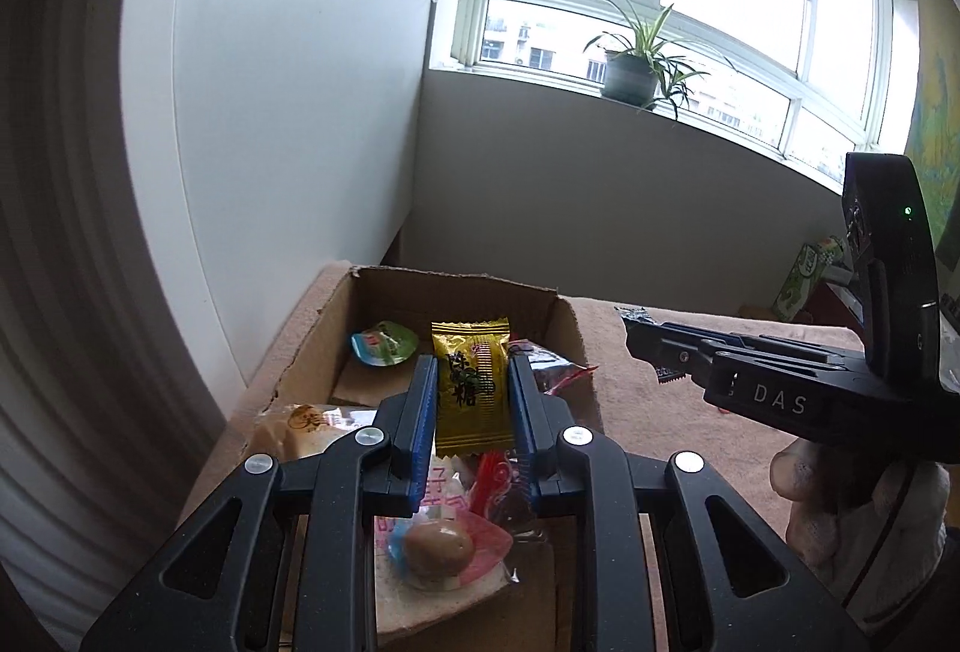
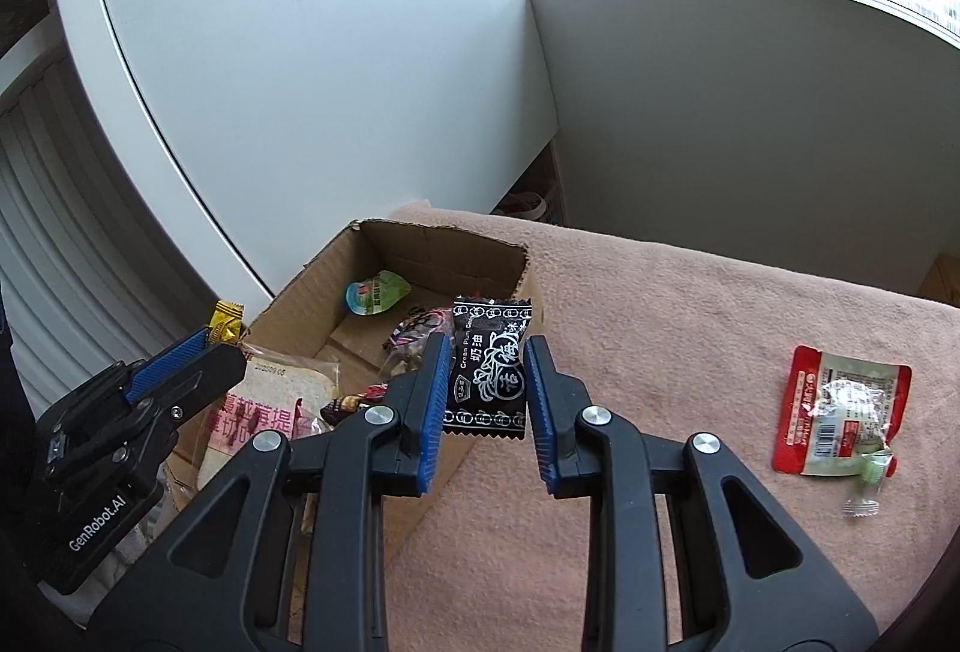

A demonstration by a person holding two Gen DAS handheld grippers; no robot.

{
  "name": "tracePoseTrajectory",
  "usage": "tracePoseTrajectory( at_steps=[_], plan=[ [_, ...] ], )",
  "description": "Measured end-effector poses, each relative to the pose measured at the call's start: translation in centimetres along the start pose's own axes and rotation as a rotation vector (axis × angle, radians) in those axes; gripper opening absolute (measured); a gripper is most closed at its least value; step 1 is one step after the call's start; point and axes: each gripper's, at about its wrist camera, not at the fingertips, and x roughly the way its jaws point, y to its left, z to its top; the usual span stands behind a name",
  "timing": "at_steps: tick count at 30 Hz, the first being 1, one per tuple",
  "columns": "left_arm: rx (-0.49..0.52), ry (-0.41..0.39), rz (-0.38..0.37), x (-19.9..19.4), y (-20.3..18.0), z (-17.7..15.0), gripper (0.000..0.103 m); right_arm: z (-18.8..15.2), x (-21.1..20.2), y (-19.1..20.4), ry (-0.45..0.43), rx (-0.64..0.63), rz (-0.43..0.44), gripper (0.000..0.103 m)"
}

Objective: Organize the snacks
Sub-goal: 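Carry the yellow candy and black candy over the cardboard box with both grippers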

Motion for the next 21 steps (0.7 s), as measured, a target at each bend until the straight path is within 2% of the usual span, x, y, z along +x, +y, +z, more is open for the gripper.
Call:
tracePoseTrajectory(
  at_steps=[8,15,16,17,19,21],
  plan=[
    [-0.029,0.026,0.024,0.7,2.1,-0.5,0.022,-0.5,2.5,3.1,0.04,-0.068,0.029,0.026],
    [-0.046,0.039,0.02,1.0,2.8,-0.5,0.022,-0.4,2.8,3.6,0.036,-0.08,0.034,0.029],
    [-0.048,0.04,0.018,1.0,2.9,-0.5,0.023,-0.4,2.8,3.6,0.037,-0.078,0.036,0.04],
    [-0.052,0.04,0.02,1.0,2.9,-0.5,0.024,-0.4,2.7,3.5,0.033,-0.074,0.034,0.057],
    [-0.059,0.036,0.018,0.9,3.1,-0.5,0.035,-0.3,2.4,3.3,0.013,-0.065,0.035,0.066],
    [-0.061,0.035,0.016,0.9,3.2,-0.4,0.04,-0.1,2.0,3.2,0.003,-0.058,0.035,0.066]
  ],
)
